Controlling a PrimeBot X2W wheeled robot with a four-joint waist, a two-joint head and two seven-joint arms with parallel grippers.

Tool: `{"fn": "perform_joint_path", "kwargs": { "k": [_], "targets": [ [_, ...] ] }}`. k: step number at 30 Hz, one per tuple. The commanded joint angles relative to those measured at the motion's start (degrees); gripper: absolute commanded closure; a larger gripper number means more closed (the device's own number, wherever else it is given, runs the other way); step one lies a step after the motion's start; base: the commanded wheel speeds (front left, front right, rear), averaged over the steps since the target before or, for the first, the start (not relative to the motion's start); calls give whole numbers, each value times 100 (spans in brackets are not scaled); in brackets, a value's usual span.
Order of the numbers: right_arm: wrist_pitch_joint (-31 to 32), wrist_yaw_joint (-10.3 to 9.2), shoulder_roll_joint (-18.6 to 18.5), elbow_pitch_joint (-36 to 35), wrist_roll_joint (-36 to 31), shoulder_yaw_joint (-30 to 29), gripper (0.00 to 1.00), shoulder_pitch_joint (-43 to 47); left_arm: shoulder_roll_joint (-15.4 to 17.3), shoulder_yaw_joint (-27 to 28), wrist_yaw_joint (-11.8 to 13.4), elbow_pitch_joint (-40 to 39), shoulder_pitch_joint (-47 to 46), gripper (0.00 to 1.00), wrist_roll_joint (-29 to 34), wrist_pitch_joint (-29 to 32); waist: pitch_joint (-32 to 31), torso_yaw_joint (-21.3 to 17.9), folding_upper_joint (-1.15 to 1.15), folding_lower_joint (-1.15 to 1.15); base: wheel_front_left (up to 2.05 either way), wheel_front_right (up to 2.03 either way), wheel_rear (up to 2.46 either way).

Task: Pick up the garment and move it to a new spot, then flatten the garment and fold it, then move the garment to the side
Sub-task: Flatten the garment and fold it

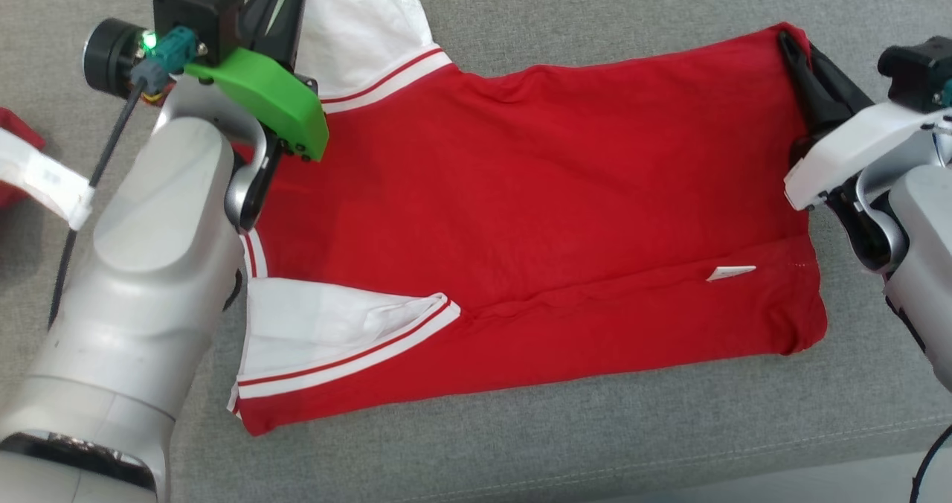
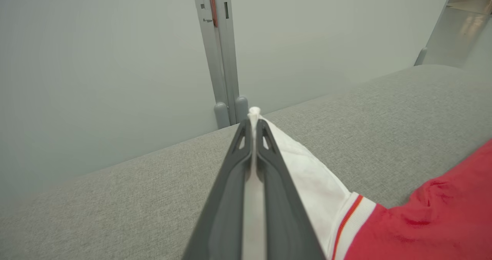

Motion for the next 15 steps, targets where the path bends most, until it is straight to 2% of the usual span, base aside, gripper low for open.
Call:
{"fn": "perform_joint_path", "kwargs": {
  "k": [1,15],
  "targets": [
    [-14,-11,-18,-83,-128,-131,100,220,66,36,83,-227,262,100,-50,-35,-120,95,0,0,0,0,0],
    [-15,-11,112,-663,-925,-1334,100,1471,601,265,1083,-3022,2718,100,-275,28,-438,242,0,0,0,0,0]
  ]
}}
